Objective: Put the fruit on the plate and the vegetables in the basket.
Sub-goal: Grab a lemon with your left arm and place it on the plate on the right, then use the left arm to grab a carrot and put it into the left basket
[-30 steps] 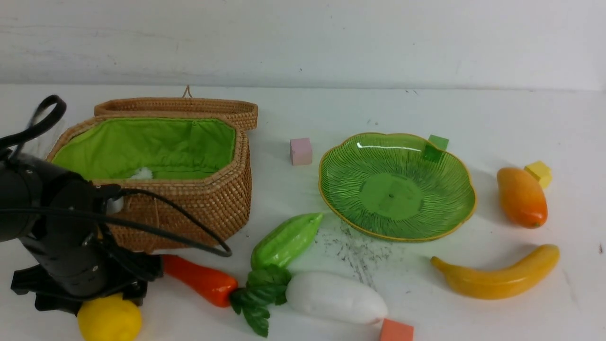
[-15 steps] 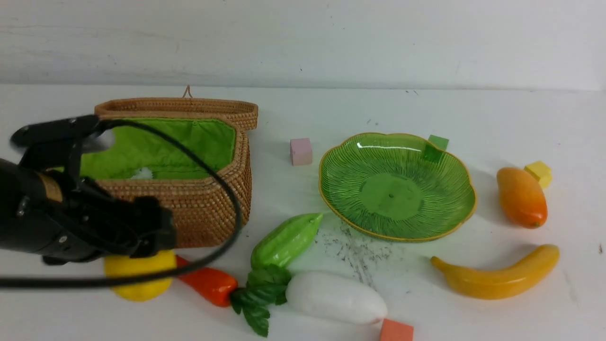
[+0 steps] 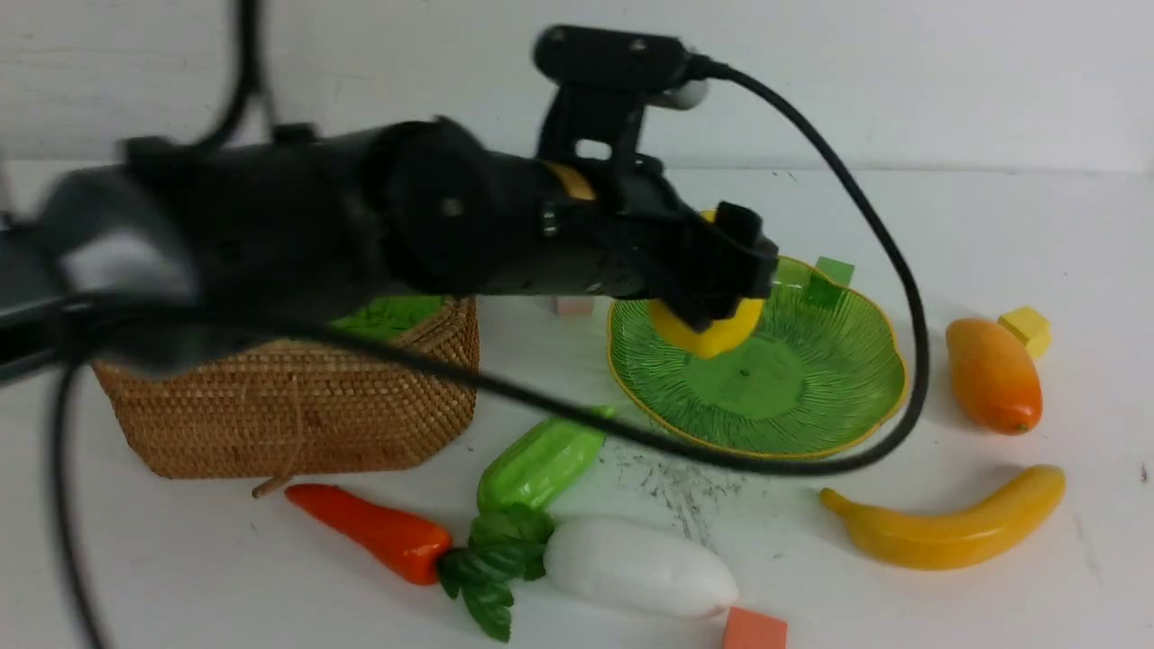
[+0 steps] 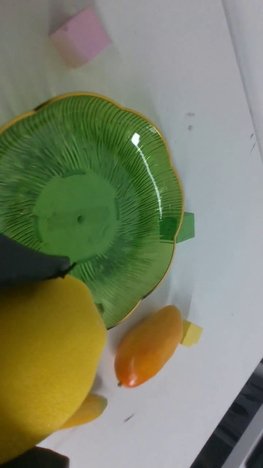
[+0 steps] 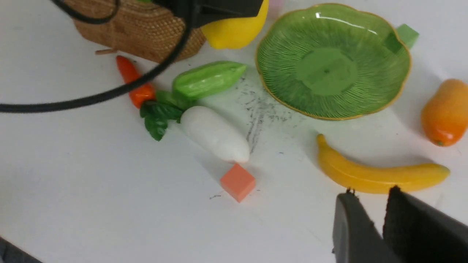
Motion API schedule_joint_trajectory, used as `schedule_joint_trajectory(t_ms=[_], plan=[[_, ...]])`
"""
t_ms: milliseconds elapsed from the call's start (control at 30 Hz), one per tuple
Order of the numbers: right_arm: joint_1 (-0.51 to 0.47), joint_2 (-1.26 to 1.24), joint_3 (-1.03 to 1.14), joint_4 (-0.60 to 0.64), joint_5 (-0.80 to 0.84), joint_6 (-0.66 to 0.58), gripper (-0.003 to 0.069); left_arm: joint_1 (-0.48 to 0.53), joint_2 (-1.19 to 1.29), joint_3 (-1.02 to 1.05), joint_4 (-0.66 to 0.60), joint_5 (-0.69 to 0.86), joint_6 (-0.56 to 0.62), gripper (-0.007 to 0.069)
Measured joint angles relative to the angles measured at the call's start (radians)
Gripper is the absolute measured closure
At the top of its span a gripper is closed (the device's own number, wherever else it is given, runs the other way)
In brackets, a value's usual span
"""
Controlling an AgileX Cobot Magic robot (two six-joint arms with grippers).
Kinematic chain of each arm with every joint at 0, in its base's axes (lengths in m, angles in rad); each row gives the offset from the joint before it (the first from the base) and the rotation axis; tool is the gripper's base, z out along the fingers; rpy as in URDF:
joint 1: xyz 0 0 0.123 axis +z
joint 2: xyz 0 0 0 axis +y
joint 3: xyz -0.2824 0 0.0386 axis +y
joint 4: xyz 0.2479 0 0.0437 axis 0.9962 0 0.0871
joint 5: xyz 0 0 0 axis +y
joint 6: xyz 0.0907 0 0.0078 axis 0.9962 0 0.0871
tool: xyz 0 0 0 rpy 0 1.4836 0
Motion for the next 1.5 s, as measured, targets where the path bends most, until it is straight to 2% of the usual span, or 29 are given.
schedule_joint_trajectory(t_ms=[167,300,400,433,600,800,967,1033,1067,1133,1200,1267,1300,1367,1500], plan=[[0.0,0.0,0.0,-0.001,0.018,0.01,0.051,0.005,0.281,-0.268,0.02,0.075,0.002,0.0054],[0.0,0.0,0.0,0.003,0.018,0.01,0.051,0.006,0.424,-0.434,0.079,0.185,0.002,0.0054],[0.0,0.0,0.0,0.006,0.018,0.01,0.051,0.006,0.517,-0.546,0.138,0.205,0.002,0.0054],[0.0,0.0,0.0,0.006,0.018,0.01,0.051,0.006,0.522,-0.546,0.141,0.204,0.002,0.0054],[0.0,0.0,0.0,0.009,0.018,0.01,0.051,0.006,0.58,-0.577,0.179,0.159,0.002,-0.0039],[0.0,0.0,0.0,0.01,0.018,0.01,0.051,0.006,0.555,-0.58,0.181,0.162,0.002,-0.0044],[0.0,0.0,0.0,0.01,0.018,0.009,0.051,0.006,0.492,-0.58,0.181,0.249,0.002,-0.001],[0.0,0.0,0.0,0.01,0.018,0.002,0.051,0.006,0.439,-0.58,0.184,0.334,-0.016,0.0046],[0.0,0.0,0.0,0.01,0.018,-0.003,0.051,0.006,0.393,-0.58,0.184,0.407,-0.044,0.0127],[0.0,0.0,0.0,0.014,0.018,-0.008,0.051,0.006,0.327,-0.58,0.184,0.517,-0.097,0.0239],[0.0,0.0,0.0,0.018,0.018,-0.009,0.051,0.006,0.248,-0.581,0.186,0.671,-0.156,0.0432],[0.0,0.0,0.0,0.019,0.018,-0.009,0.051,0.006,0.171,-0.585,0.201,0.804,-0.166,0.0576],[0.0,0.0,0.0,0.021,0.018,-0.009,0.051,0.006,0.143,-0.587,0.209,0.862,-0.163,0.0622],[0.0,0.0,0.0,0.024,0.018,-0.011,0.051,0.006,0.074,-0.587,0.241,1.007,-0.156,0.0638],[0.0,0.0,0.0,0.032,0.018,-0.025,0.051,0.006,-0.018,-0.554,0.31,1.056,-0.168,0.0638]])
